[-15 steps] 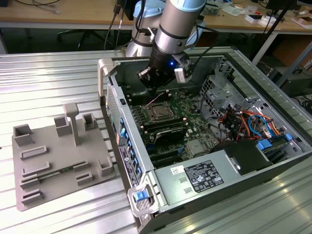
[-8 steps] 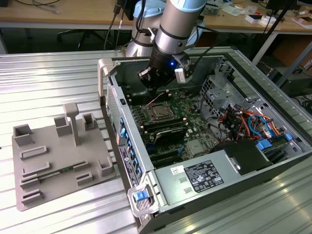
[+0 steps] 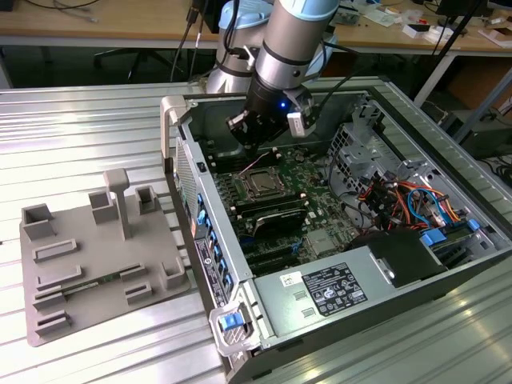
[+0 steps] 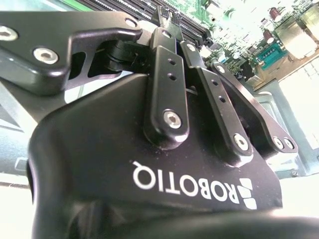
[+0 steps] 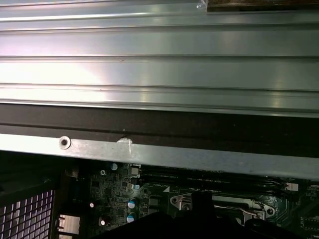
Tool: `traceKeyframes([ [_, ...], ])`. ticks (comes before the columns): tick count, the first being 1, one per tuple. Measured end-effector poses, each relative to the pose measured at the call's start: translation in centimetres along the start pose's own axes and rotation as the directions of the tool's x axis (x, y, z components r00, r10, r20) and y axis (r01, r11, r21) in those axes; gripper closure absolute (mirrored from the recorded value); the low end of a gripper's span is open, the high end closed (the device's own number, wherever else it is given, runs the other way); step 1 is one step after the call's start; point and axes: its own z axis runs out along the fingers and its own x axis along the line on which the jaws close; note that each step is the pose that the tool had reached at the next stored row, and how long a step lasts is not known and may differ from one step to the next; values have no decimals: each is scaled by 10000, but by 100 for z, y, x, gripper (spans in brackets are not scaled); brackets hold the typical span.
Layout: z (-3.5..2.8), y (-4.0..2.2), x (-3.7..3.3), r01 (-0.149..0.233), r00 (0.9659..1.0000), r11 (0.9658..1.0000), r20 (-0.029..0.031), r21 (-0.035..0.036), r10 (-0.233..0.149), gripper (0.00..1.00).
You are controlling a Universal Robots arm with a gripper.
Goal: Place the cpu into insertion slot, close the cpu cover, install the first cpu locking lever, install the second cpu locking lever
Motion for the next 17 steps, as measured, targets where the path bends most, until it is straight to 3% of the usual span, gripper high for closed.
traceKeyframes([
  [17,18,-4,-45,0,10000,10000,-1,1,0,89],
])
